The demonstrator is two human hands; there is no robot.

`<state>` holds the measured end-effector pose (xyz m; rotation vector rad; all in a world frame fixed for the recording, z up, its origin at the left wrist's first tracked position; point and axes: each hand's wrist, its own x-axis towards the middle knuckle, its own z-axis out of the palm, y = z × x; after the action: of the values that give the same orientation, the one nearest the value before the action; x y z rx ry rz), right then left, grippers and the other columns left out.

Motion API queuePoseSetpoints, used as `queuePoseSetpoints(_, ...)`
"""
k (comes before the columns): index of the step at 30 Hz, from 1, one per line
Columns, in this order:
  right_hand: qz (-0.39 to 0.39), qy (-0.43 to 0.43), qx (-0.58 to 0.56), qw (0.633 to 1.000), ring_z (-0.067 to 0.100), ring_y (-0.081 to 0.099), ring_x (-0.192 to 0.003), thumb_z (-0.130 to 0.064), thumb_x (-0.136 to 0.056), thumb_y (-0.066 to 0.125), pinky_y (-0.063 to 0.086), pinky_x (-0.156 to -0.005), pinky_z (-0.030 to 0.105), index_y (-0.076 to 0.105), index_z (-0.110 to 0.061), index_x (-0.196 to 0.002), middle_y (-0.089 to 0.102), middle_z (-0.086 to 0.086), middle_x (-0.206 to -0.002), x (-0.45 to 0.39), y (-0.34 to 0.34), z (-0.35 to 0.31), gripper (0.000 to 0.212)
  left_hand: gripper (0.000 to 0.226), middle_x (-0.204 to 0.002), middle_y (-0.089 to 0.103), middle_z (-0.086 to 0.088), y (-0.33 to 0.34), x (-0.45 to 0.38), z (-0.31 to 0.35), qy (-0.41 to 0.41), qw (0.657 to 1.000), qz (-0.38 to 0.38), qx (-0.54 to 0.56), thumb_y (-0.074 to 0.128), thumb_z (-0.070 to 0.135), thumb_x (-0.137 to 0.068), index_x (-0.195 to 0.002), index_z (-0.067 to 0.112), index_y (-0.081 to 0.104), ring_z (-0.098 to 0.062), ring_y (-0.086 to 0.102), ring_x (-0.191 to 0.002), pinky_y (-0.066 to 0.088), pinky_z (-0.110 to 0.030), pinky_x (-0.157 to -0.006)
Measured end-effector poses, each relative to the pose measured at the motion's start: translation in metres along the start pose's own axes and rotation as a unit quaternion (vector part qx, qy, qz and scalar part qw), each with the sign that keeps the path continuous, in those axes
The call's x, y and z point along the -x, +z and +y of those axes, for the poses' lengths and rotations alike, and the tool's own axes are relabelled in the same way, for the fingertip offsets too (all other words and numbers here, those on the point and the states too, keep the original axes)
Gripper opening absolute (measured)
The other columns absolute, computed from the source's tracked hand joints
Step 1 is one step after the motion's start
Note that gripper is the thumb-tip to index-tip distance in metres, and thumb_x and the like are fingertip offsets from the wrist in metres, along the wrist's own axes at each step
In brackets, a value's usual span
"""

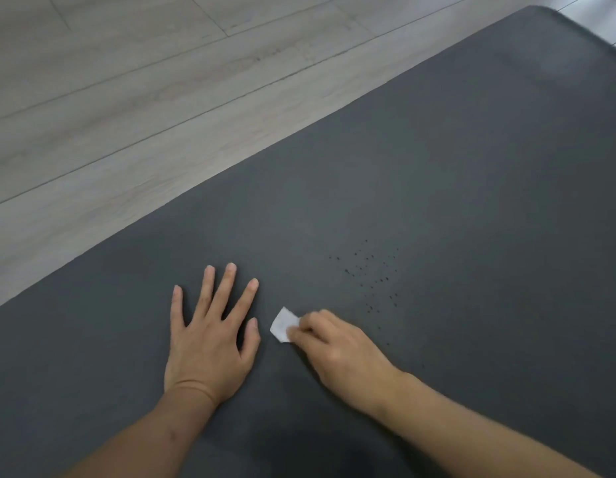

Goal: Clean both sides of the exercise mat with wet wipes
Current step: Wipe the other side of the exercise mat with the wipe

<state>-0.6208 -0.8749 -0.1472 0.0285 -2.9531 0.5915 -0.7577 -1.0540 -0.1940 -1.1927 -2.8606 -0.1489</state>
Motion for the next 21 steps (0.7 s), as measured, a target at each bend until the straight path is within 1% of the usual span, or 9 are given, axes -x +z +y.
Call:
queuePoseSetpoints(2,0.023,-0.038,0.040,0.998,0.028,0.055,-0.087,-0.019,-0.102,0.049,0.049,-0.072,0.037,0.066,-0.010,-0.115,0.060,0.009,-0.100,-0.008,-0.015,0.038,0.023,0.061,-0.170,0.027,0.000,-0.001,0.000,0.000,0.031,0.999,0.007,0.004,0.034,0.049,-0.098,-0.155,0.031,0.046,-0.026,0.019,-0.159,0.016,-0.067,-0.122)
queuePoseSetpoints(6,0.186,0.254,0.133,0.940,0.037,0.053,-0.080,-0.008,-0.092,0.046,0.050,-0.066,0.047,0.066,-0.001,-0.092,0.052,0.013,-0.088,-0.038,-0.062,0.163,0.021,0.062,-0.168,0.031,0.002,-0.002,0.000,0.000,0.032,0.999,0.013,0.006,0.037,0.054,-0.097,-0.154,0.034,0.048,-0.025,0.022,-0.158,0.017,-0.066,-0.122)
queuePoseSetpoints(8,0.212,0.313,0.110,0.919,0.035,0.053,-0.077,-0.005,-0.090,0.048,0.049,-0.065,0.045,0.066,-0.001,-0.091,0.051,0.011,-0.087,-0.037,-0.053,0.154,0.018,0.062,-0.168,0.031,0.002,-0.001,-0.001,-0.001,0.035,0.999,0.013,0.007,0.038,0.055,-0.097,-0.154,0.034,0.048,-0.025,0.023,-0.158,0.017,-0.065,-0.122)
queuePoseSetpoints(10,0.175,0.253,0.045,0.950,0.031,0.054,-0.078,-0.005,-0.093,0.051,0.049,-0.067,0.041,0.068,-0.003,-0.095,0.053,0.009,-0.089,-0.022,-0.026,0.082,0.017,0.062,-0.168,0.030,0.002,-0.001,-0.001,-0.002,0.033,0.999,0.011,0.011,0.038,0.056,-0.096,-0.154,0.035,0.048,-0.024,0.023,-0.158,0.017,-0.065,-0.122)
queuePoseSetpoints(12,0.078,0.105,-0.024,0.991,0.026,0.055,-0.082,-0.009,-0.098,0.050,0.049,-0.070,0.038,0.068,-0.005,-0.107,0.057,0.008,-0.096,0.008,0.000,0.008,0.020,0.063,-0.169,0.030,0.003,-0.001,-0.001,-0.003,0.029,0.999,0.007,0.012,0.038,0.057,-0.096,-0.154,0.036,0.048,-0.023,0.022,-0.158,0.017,-0.065,-0.122)
queuePoseSetpoints(15,0.013,-0.017,0.028,0.999,0.027,0.054,-0.083,-0.017,-0.104,0.043,0.047,-0.072,0.036,0.068,-0.007,-0.110,0.060,0.009,-0.097,0.015,-0.009,0.017,0.028,0.063,-0.169,0.029,0.003,0.000,0.000,-0.003,0.029,0.999,0.007,0.016,0.038,0.057,-0.095,-0.153,0.036,0.048,-0.023,0.022,-0.158,0.017,-0.064,-0.123)
queuePoseSetpoints(17,0.098,0.061,0.101,0.988,0.033,0.053,-0.080,-0.015,-0.101,0.042,0.048,-0.068,0.041,0.068,-0.005,-0.097,0.058,0.013,-0.090,-0.006,-0.031,0.089,0.028,0.062,-0.169,0.030,0.003,0.000,-0.002,-0.003,0.029,0.999,0.010,0.019,0.038,0.057,-0.095,-0.153,0.037,0.048,-0.023,0.022,-0.158,0.017,-0.064,-0.123)
queuePoseSetpoints(19,0.159,0.223,0.153,0.949,0.037,0.052,-0.078,-0.008,-0.091,0.044,0.048,-0.064,0.045,0.064,-0.001,-0.089,0.052,0.014,-0.086,-0.021,-0.060,0.157,0.022,0.061,-0.168,0.032,0.003,-0.001,-0.002,-0.002,0.025,0.999,0.016,0.024,0.038,0.057,-0.095,-0.152,0.036,0.050,-0.023,0.024,-0.157,0.017,-0.064,-0.123)
queuePoseSetpoints(21,0.194,0.322,0.137,0.916,0.036,0.051,-0.076,-0.003,-0.088,0.046,0.048,-0.062,0.048,0.062,0.001,-0.086,0.050,0.013,-0.085,-0.024,-0.063,0.169,0.016,0.061,-0.168,0.033,0.003,-0.001,-0.002,-0.002,0.025,0.999,0.018,0.028,0.039,0.057,-0.095,-0.151,0.036,0.051,-0.022,0.024,-0.157,0.017,-0.064,-0.123)
